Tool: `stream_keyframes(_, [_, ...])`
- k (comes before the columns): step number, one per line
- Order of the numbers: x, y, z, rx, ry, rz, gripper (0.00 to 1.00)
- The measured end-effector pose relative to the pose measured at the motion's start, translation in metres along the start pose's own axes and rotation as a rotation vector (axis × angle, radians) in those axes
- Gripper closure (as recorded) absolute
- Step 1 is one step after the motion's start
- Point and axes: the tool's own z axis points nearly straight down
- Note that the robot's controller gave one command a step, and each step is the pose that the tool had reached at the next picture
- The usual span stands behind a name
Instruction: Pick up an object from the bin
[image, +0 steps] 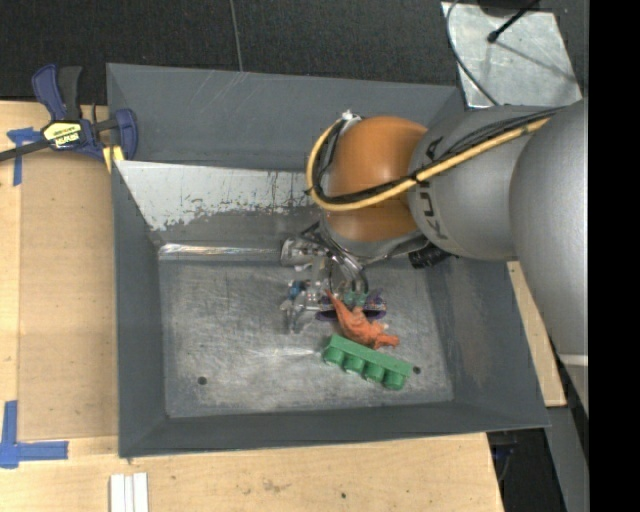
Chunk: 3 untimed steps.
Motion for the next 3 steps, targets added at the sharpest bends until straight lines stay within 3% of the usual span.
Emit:
stream_keyframes(1, [-0.0233,-0.009,0.0195,-0.005,0.043,-0.096,0.0])
stream_keyframes(2, [-0.0236,-0.0109,0.019,-0.004,-0.006,-0.083,1.0])
stream_keyframes(3, [-0.0236,-0.0109,0.019,-0.004,-0.006,-0.083,1.0])
